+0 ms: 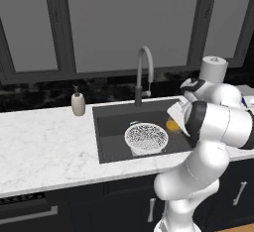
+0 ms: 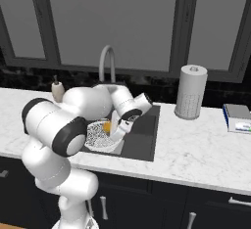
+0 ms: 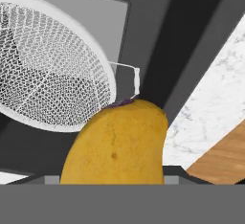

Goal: Put the colander in the sink, put the mango in the colander, and turn on the sink faucet and pour water over the colander.

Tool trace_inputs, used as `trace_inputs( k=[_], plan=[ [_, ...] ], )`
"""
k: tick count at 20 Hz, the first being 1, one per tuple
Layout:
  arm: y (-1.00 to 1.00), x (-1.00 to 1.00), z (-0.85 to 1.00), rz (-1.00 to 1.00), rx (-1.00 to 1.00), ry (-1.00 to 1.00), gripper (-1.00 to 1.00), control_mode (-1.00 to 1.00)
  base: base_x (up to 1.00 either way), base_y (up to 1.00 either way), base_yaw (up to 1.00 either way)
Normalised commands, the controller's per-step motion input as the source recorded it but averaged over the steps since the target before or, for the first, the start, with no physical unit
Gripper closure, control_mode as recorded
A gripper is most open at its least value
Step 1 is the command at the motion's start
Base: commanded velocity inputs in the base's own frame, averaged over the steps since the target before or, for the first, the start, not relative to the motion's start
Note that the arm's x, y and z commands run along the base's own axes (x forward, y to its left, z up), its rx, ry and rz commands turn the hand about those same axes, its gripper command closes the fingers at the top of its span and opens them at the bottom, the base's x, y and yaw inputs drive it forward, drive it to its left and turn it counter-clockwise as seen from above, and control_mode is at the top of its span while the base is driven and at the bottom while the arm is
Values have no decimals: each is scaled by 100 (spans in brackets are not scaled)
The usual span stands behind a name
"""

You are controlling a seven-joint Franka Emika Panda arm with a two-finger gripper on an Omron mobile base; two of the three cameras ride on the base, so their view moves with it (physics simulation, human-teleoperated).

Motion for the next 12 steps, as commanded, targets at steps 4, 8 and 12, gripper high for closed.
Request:
trace_inputs(
  k=[4,8,12],
  plan=[
    [1,2,-35,0,7,0,100,-100,0,0,0],
    [2,21,-35,0,6,3,100,-100,0,0,0],
    [20,30,-13,0,6,2,100,-100,0,0,0]
  ],
)
